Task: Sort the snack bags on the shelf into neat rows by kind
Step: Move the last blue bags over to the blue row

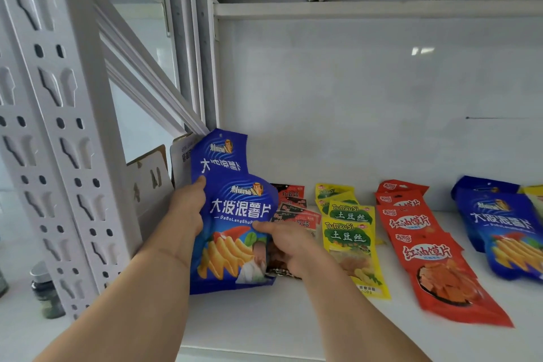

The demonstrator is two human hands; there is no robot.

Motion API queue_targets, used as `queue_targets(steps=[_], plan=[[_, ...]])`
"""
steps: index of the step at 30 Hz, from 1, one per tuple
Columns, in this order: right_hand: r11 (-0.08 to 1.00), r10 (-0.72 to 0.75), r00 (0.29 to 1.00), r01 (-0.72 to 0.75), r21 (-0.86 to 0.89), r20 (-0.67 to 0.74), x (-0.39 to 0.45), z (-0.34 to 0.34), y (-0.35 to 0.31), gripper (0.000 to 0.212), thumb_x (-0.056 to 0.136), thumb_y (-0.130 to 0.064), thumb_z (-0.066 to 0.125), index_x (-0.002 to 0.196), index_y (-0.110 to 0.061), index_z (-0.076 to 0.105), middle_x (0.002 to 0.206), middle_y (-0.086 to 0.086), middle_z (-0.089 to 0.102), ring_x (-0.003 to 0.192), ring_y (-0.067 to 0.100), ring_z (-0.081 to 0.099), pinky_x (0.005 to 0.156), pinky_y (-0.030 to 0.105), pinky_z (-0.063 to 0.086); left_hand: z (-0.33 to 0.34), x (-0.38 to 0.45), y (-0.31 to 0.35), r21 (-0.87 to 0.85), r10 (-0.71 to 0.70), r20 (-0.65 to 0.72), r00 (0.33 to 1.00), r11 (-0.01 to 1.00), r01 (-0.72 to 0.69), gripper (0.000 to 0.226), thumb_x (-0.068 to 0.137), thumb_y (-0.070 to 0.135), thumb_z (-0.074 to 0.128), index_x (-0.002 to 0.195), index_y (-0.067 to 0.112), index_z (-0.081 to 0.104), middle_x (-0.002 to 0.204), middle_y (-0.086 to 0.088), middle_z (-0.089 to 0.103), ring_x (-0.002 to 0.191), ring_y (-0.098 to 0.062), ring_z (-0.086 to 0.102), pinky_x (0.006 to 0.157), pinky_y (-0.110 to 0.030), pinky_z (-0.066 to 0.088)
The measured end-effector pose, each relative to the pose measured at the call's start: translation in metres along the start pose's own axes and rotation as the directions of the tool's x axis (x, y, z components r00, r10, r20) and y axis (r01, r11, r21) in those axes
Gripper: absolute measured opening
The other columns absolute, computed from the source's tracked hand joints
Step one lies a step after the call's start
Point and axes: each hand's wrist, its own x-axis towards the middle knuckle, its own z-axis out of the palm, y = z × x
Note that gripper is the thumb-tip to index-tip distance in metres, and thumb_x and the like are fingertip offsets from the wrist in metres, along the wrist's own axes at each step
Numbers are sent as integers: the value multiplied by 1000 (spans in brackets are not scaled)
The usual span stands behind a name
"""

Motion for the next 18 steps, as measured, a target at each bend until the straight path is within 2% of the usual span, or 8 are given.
queue_targets(steps=[2,4,8,10,12,13,16,18], plan=[[999,-13,999,11,51,36,-4,-6,-2,42,77,-32,83,110,-11,65,96,5,78,88,22,75,86,42,59,2,2,3,-24,30,39,999,999,-29,41,98,43,58,116,6,57,106,-15,70,93,-32,70,88,-50,58],[992,-28,996,18,124,80,-9,-13,-4,40,84,-29,78,115,-10,63,99,7,77,89,23,75,89,43,58,6,3,3,-77,70,97,993,995,-62,35,100,35,57,120,6,59,107,-15,71,92,-32,71,88,-52,57],[988,-45,994,30,149,103,-24,-28,-7,41,89,-33,71,120,-8,62,95,9,76,75,20,73,66,32,57,17,-2,0,-158,103,184,977,985,-74,22,99,30,58,109,12,65,96,-12,77,74,-28,74,71,-48,62],[990,-56,995,46,131,77,-32,-34,-7,39,89,-35,71,119,-10,62,99,8,77,77,20,74,62,30,56,22,-5,-1,-199,70,235,969,980,-23,27,99,34,58,116,14,64,101,-13,77,83,-30,75,74,-50,61],[990,-64,997,57,129,48,-39,-41,-4,36,89,-34,72,116,-12,63,103,9,76,85,22,74,67,32,58,28,-7,-2,-204,9,307,952,977,56,40,99,42,56,128,16,58,112,-13,74,99,-34,72,88,-57,56],[989,-68,997,63,134,36,-42,-45,-2,34,89,-34,71,114,-11,64,104,12,76,85,24,72,70,33,58,32,-10,-4,-198,-9,348,937,977,83,43,98,46,57,130,17,57,113,-13,74,101,-34,72,89,-57,56],[987,-70,998,69,148,1,-53,-56,5,27,91,-34,70,105,-12,65,92,16,73,69,21,64,62,26,54,45,-22,-6,-173,16,473,881,982,75,46,88,53,66,118,18,65,105,-11,77,91,-31,76,72,-51,61],[984,-77,997,80,158,-25,-61,-67,8,27,90,-33,70,105,-11,64,90,14,71,70,23,61,65,29,53,55,-31,-8,-161,39,498,866,986,48,43,85,52,70,111,17,67,99,-10,79,84,-30,77,63,-49,62]])
